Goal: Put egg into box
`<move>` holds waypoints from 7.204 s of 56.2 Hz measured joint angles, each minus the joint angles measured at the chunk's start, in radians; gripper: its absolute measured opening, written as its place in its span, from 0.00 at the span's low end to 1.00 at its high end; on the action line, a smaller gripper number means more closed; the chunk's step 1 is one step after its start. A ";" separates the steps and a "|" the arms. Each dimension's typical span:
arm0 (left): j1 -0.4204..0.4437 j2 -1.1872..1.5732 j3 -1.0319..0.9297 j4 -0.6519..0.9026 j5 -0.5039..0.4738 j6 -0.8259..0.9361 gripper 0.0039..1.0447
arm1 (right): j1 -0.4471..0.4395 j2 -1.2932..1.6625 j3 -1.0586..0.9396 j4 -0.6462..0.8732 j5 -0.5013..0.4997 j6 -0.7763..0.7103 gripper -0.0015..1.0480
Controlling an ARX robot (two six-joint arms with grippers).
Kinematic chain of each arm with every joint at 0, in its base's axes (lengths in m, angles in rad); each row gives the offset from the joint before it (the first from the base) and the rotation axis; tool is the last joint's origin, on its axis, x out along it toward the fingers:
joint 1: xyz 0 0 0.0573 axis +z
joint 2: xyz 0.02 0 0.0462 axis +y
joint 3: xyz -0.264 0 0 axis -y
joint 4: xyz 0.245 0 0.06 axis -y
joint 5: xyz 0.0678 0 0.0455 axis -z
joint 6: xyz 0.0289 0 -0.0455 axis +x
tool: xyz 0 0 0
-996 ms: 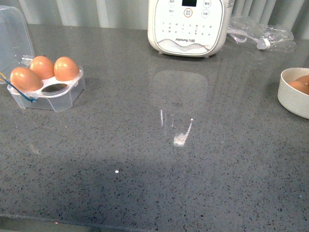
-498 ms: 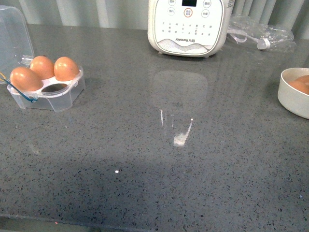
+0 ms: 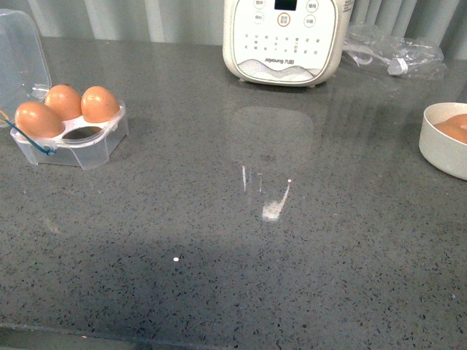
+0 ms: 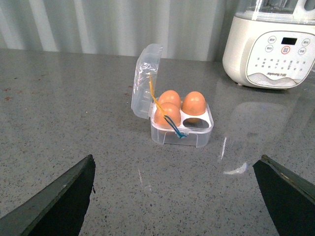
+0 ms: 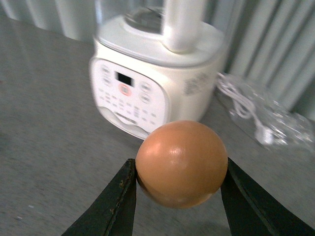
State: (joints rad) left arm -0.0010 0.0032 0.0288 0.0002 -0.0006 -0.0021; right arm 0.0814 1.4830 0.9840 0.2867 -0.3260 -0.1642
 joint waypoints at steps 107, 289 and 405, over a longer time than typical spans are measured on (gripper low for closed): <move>0.000 0.000 0.000 0.000 0.000 0.000 0.94 | 0.578 0.652 0.511 -0.063 -0.131 0.000 0.40; 0.000 0.000 0.000 0.000 0.000 0.000 0.94 | -0.084 -0.947 -0.938 0.196 0.325 0.154 0.03; 0.000 -0.001 0.000 0.000 0.000 0.000 0.94 | -0.084 -1.479 -0.978 -0.286 0.325 0.155 0.93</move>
State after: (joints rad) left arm -0.0010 0.0021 0.0288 0.0002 -0.0002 -0.0021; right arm -0.0029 0.0044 0.0059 0.0006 -0.0013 -0.0093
